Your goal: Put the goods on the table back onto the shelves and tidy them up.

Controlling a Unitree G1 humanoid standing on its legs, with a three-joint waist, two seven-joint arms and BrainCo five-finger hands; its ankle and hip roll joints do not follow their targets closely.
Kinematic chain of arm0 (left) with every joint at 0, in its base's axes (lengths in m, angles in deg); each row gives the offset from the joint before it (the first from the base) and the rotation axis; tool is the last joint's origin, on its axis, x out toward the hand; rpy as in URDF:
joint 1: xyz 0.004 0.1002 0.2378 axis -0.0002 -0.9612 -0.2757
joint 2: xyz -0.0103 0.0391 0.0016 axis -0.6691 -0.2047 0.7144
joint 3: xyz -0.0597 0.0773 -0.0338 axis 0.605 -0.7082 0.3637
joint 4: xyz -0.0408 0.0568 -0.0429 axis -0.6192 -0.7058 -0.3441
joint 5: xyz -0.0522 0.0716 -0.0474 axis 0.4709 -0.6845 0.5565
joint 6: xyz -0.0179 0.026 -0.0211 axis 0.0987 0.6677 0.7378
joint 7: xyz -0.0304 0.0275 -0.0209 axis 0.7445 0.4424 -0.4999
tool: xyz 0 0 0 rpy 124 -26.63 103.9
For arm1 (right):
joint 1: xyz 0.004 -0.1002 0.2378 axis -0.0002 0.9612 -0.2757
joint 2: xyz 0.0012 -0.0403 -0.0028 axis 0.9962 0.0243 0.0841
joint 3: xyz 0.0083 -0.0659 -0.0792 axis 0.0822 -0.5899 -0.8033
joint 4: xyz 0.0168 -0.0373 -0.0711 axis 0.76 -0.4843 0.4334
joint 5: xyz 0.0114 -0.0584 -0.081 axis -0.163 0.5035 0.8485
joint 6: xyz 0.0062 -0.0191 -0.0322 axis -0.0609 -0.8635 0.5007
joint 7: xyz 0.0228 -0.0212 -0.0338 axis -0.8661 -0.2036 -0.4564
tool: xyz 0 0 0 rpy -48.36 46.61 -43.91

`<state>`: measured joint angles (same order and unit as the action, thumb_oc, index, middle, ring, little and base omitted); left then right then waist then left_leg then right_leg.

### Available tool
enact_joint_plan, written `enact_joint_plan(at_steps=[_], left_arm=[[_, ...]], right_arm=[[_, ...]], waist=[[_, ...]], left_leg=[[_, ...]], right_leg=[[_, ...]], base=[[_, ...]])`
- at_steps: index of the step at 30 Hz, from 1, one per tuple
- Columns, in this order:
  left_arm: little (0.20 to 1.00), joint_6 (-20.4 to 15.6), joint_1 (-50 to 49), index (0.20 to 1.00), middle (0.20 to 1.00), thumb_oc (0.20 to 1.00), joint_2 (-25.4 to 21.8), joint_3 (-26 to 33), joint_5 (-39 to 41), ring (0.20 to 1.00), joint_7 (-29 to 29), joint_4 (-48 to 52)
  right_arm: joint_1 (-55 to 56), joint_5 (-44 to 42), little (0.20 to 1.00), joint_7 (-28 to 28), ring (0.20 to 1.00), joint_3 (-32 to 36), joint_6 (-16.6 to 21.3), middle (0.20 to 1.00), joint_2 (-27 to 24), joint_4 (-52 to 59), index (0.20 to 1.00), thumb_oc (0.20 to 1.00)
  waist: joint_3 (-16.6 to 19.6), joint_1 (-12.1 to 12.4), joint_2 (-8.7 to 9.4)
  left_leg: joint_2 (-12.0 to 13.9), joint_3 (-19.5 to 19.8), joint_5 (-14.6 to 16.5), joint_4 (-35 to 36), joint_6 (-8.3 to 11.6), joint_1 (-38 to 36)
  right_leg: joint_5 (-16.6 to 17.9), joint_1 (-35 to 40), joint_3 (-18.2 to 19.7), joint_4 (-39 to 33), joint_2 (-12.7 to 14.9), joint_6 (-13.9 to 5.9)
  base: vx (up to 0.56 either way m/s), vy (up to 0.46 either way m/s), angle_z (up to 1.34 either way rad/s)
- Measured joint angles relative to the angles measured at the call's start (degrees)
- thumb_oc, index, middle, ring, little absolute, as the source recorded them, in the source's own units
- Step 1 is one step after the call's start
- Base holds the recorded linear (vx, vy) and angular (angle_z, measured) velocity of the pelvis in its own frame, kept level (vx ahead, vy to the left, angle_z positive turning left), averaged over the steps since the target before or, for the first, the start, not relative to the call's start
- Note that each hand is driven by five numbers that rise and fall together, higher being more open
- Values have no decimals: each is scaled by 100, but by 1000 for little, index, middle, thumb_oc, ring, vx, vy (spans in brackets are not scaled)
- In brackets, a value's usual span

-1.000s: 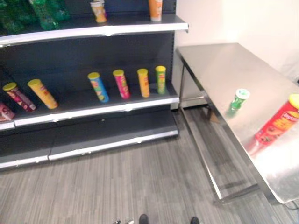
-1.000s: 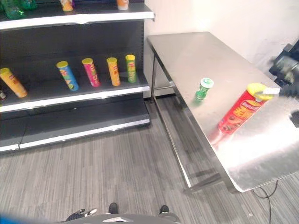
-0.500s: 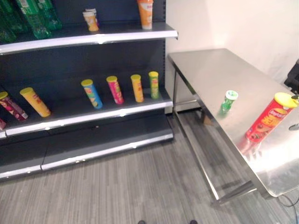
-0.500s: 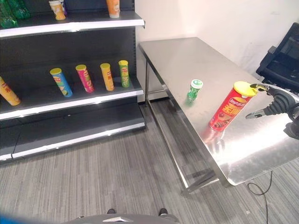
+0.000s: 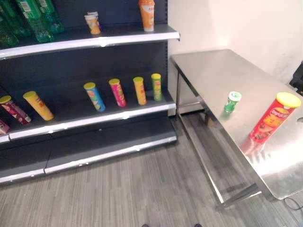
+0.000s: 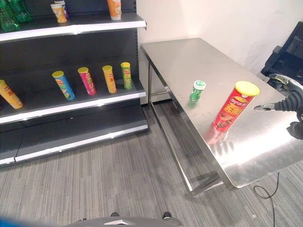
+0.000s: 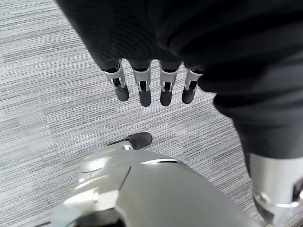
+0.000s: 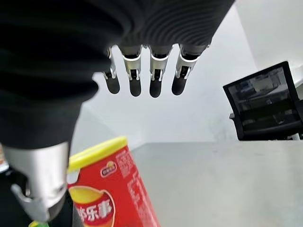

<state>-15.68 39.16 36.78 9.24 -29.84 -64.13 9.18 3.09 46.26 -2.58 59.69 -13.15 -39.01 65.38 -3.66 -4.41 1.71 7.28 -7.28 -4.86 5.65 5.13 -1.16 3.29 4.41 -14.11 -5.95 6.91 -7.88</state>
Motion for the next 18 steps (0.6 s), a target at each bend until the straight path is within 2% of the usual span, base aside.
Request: enact_joint_plan(at_steps=[4,8,10,12,13,17,18], left_arm=[[1000,3,-5,1000,1000,1000,2,17,2,1000,10,8],[1000,8,3,1000,1000,1000,3,1,10,1000,8,9],[1000,16,-5,1000,1000,1000,2,-33,16,1000,7,4],[1000,16,13,1000,1000,1000,2,-43,29,1000,6,4],[1000,15,31,1000,1000,1000,2,-44,43,1000,6,10],[1000,31,12,1000,1000,1000,1,-83,52,1000,4,9],[1000,37,-10,1000,1000,1000,-1,-83,61,1000,4,21]], right_arm=[[-195,-5,1000,192,1000,130,-76,1000,175,-165,1000,1000],[-595,-17,1000,183,1000,-292,-113,1000,234,-466,1000,1000],[-1051,-151,1000,155,1000,-851,-117,1000,236,-788,1000,1000],[-1153,-197,1000,133,1000,-1014,-132,1000,238,-907,1000,1000],[-1388,-258,1000,97,1000,-1322,-179,1000,252,-1111,1000,1000],[-1736,-416,1000,-36,1000,-1602,-202,1000,443,-1313,1000,1000],[-2054,-547,1000,-68,1000,-2010,-214,1000,537,-1523,1000,1000]], waist=[[-5,28,-19],[-5,49,-32],[-6,81,-42],[-6,120,-42],[-7,162,-41],[-8,255,-42],[-16,305,-28]], left_leg=[[0,11,-1,0,-2,7],[2,23,-4,0,-5,5],[4,27,-1,0,-1,2],[7,32,1,0,1,-3],[8,44,-3,0,-4,-5],[3,147,-26,-1,-29,8],[9,152,-24,-1,-26,6]], right_leg=[[0,12,-17,-1,-2,0],[0,26,-28,-1,-6,0],[0,45,-34,-1,-9,0],[-2,57,-40,-1,-11,-1],[-3,65,-56,-1,-14,0],[-18,88,-150,-1,-19,8],[-21,100,-150,-1,-41,10]], base=[[0,0,0],[0,0,0],[0,0,0],[1,-5,2],[3,-10,10],[8,-11,11],[9,-12,5]])
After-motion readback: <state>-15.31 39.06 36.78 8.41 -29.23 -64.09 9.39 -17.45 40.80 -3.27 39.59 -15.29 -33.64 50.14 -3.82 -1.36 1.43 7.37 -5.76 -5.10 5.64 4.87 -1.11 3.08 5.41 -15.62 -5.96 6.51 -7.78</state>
